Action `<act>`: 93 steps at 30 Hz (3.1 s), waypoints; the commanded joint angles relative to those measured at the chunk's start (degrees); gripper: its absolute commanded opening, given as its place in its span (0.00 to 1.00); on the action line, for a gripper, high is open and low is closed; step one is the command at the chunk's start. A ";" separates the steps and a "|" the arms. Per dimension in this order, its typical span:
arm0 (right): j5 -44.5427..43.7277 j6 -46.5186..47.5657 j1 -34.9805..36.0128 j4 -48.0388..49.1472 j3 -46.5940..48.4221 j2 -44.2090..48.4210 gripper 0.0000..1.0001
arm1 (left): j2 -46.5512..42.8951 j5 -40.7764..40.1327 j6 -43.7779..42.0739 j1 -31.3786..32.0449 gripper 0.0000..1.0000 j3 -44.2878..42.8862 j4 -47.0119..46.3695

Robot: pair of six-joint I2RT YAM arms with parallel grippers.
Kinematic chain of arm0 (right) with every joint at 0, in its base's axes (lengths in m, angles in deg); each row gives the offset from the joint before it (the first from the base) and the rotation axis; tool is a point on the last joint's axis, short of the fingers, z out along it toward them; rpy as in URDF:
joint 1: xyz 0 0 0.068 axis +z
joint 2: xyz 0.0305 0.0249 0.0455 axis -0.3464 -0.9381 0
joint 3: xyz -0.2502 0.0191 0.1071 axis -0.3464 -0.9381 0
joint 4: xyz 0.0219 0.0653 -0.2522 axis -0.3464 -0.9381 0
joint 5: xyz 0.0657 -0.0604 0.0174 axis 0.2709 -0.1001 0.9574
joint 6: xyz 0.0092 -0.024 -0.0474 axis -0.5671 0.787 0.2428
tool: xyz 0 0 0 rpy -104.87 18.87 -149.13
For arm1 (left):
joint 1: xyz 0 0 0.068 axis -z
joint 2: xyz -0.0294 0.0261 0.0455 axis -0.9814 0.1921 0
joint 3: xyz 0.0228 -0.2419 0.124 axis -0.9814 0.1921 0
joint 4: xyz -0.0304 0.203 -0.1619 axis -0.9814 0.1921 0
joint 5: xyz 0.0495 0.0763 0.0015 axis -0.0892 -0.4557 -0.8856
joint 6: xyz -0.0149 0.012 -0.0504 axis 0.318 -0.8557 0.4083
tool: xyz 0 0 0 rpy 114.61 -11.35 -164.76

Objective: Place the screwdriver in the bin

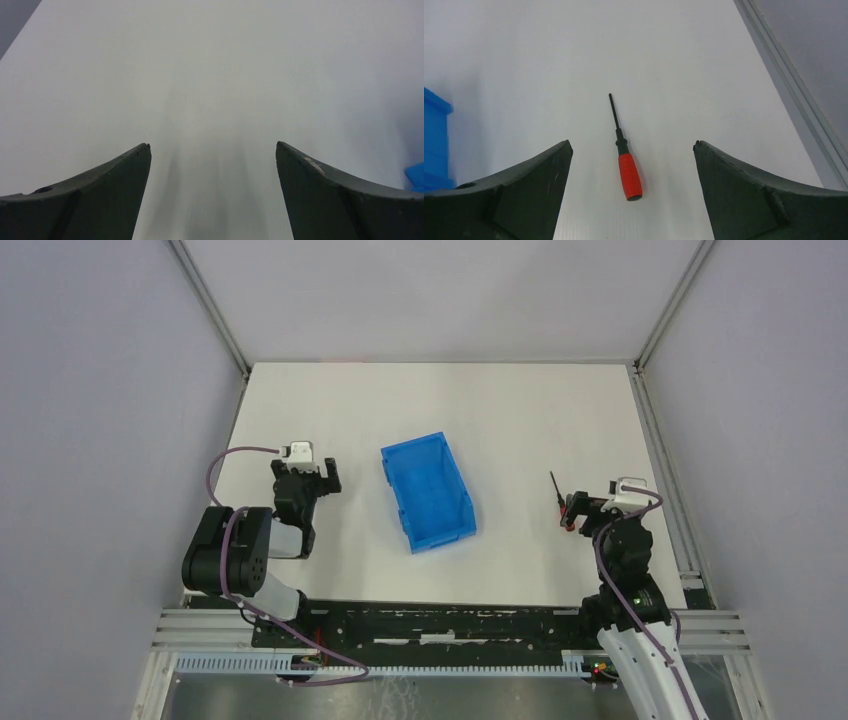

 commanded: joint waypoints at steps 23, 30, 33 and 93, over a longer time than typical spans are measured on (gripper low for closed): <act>7.00 12.58 -1.57 -34.41 57.14 -69.84 0.98 | -1.04 0.88 1.66 -0.42 1.00 -0.18 -1.81; 11.56 12.08 -5.69 -22.27 41.18 -76.35 0.82 | -1.04 0.79 1.66 -0.42 1.00 -0.18 -1.80; 12.20 12.33 -6.07 -19.81 38.55 -79.30 0.63 | -1.04 0.84 1.66 -0.42 1.00 -0.18 -1.80; 4.92 -8.03 40.94 -20.40 67.16 -102.01 0.26 | -1.04 0.81 1.66 -0.40 1.00 -0.18 -1.83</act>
